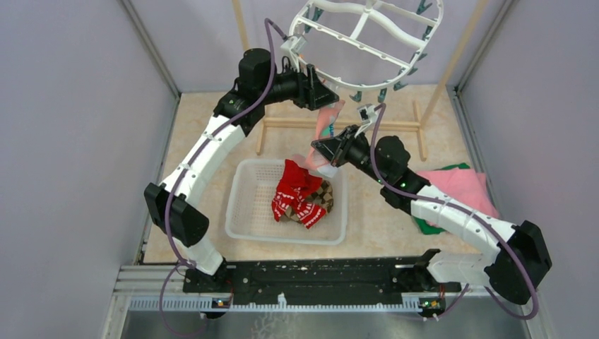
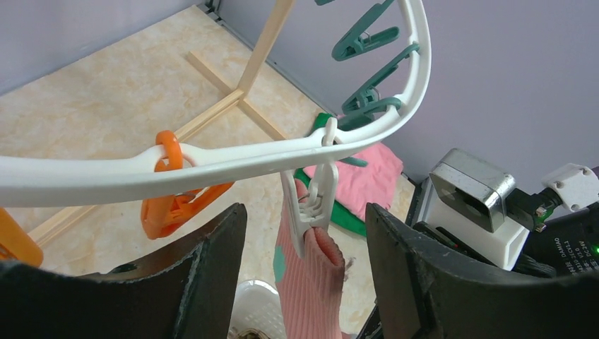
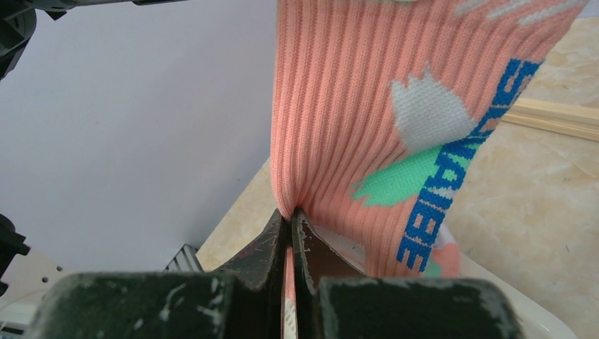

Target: Remove the socks clipped to the hanger

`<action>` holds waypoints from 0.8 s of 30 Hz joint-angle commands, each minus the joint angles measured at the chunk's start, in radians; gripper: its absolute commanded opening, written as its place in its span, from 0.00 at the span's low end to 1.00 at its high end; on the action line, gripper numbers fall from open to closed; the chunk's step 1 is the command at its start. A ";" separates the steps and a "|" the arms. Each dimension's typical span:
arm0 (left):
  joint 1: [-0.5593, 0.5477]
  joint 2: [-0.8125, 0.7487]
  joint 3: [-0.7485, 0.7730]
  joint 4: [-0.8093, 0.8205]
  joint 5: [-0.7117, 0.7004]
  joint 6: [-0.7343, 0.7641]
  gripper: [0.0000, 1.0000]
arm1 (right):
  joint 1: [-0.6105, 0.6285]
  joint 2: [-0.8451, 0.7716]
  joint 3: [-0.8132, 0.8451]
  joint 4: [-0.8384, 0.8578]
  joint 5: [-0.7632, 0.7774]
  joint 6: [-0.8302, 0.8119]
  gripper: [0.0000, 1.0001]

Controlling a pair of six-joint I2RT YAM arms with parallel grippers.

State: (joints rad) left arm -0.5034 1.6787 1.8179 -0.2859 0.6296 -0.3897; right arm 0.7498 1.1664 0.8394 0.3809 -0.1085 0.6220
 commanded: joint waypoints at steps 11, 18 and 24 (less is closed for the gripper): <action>-0.019 0.026 0.053 0.041 -0.044 0.023 0.66 | 0.005 0.026 0.076 0.023 -0.030 -0.004 0.00; -0.021 0.021 0.055 0.054 -0.063 0.016 0.42 | 0.005 0.031 0.074 0.018 -0.038 -0.004 0.00; -0.021 0.018 0.061 0.060 -0.069 0.009 0.41 | 0.006 0.026 0.061 0.019 -0.039 -0.001 0.00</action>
State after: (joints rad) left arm -0.5201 1.7069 1.8328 -0.2771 0.5751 -0.3721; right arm 0.7498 1.1934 0.8661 0.3733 -0.1242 0.6216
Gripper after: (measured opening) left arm 0.397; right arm 0.009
